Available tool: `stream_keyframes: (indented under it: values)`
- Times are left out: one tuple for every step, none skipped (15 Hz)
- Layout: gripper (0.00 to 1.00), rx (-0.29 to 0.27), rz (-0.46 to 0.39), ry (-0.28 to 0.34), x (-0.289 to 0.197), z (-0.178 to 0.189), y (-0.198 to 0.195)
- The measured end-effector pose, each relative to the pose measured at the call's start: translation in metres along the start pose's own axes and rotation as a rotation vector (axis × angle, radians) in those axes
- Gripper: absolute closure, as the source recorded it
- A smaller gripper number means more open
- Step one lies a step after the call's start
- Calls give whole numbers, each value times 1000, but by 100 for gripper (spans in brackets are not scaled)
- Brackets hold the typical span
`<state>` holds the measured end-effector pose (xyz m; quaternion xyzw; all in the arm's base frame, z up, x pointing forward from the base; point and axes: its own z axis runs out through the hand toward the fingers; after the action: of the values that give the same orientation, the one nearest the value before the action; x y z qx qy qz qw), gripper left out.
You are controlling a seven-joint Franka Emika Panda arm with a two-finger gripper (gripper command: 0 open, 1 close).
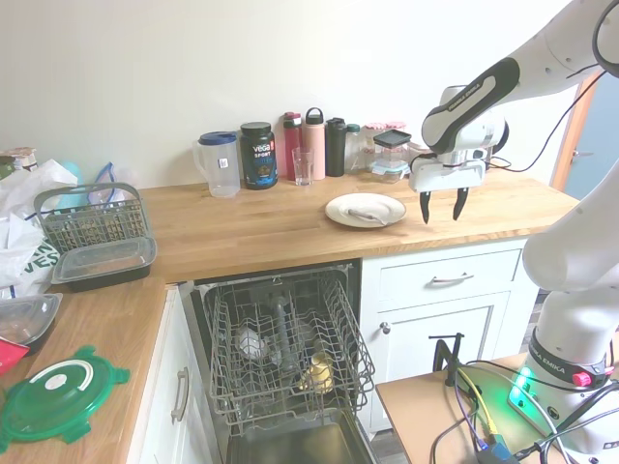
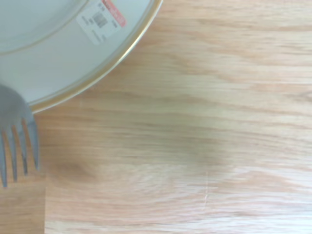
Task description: Put the fork in the dishwasher
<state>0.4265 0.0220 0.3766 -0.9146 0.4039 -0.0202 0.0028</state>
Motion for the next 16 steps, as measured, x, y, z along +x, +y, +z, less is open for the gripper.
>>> stream_keyframes:
  values:
    - [0, 0, 1, -2, 0, 0, 0]
    - [0, 5, 4, -4, 0, 0, -1]
    - [0, 12, 1, -1, -1, -4, -5]
    - [0, 24, -7, 11, -3, -12, -13]
    - [0, 34, -17, 23, -6, -25, -25]
    - [0, 43, -35, 31, -10, -38, -40]
    - [0, 49, -57, 35, -13, -48, -58]
    - [0, 55, -79, 34, -14, -53, -77]
    - [0, 54, -98, 21, -12, -51, -96]
    - [0, 51, -114, 6, -8, -45, -113]
    - [0, 44, -128, -12, -3, -36, -129]
    - [0, 32, -142, -33, -1, -25, -143]
    - [0, 21, -156, -50, 0, -12, -157]
    - [0, 13, -171, -59, -1, -3, -168]
    - [0, 7, -191, -61, -6, 3, -177]
    - [100, -1, -206, -57, -12, 6, -185]
